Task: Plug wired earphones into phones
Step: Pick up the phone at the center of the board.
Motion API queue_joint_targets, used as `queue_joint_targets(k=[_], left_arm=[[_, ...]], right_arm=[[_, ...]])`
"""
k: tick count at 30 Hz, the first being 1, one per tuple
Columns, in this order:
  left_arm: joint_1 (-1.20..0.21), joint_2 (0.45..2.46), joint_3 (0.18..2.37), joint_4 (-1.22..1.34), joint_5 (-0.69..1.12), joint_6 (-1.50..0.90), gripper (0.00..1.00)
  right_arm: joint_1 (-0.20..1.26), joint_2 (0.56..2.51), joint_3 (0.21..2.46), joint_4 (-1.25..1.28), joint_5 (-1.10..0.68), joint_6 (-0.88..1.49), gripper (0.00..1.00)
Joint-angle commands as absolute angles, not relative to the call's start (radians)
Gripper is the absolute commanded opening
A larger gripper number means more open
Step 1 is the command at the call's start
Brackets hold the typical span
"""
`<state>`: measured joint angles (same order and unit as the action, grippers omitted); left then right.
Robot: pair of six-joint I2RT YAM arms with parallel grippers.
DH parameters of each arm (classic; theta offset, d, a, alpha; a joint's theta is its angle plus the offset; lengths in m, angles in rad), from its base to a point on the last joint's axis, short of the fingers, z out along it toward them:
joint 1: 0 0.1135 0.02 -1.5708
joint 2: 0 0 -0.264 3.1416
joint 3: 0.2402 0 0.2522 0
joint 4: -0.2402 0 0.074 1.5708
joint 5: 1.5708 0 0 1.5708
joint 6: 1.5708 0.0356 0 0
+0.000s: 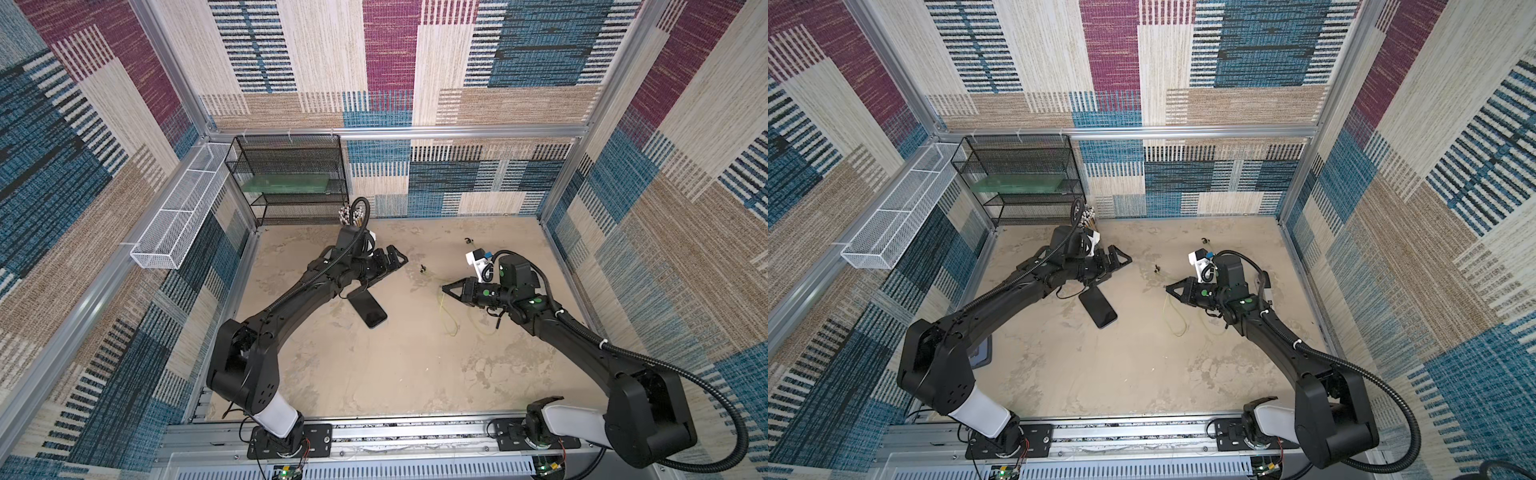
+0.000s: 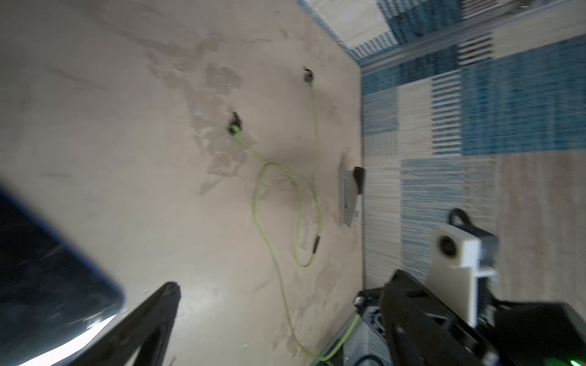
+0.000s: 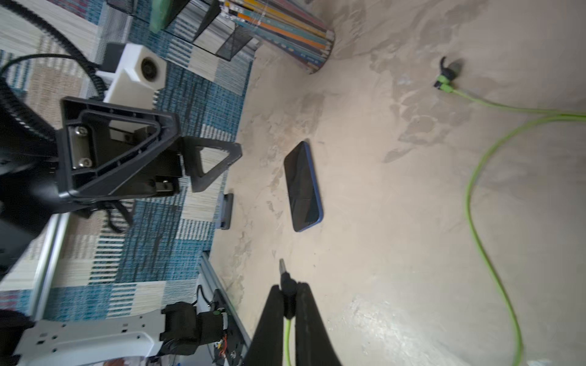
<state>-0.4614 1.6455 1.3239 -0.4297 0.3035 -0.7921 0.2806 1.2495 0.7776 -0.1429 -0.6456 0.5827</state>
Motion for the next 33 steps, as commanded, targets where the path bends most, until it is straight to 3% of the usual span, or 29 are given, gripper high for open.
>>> queue_joint_targets(k=[1, 7, 13, 28, 33], left_arm=[[-0.462, 1.744, 1.374, -0.885, 0.019, -0.735, 1.00], [-0.462, 1.867, 1.452, -0.951, -0.035, -0.890, 0.93], [-0.459, 2.014, 1.550, -1.005, -0.027, -0.979, 0.94], [-0.451, 2.076, 1.516, -0.830, 0.007, -1.079, 0.98], [-0.437, 2.085, 1.482, -0.800, 0.046, -1.100, 0.86]], right_arm=[[0.290, 1.235, 0.781, -0.292, -0.454, 0.531, 0.01], [0.317, 1.206, 0.759, -0.308, -0.390, 0.528, 0.01], [0.327, 1.209, 0.741, -0.297, -0.403, 0.508, 0.01], [0.340, 1.241, 0.735, -0.258, -0.451, 0.513, 0.01], [0.354, 1.243, 0.738, -0.251, -0.454, 0.526, 0.01]])
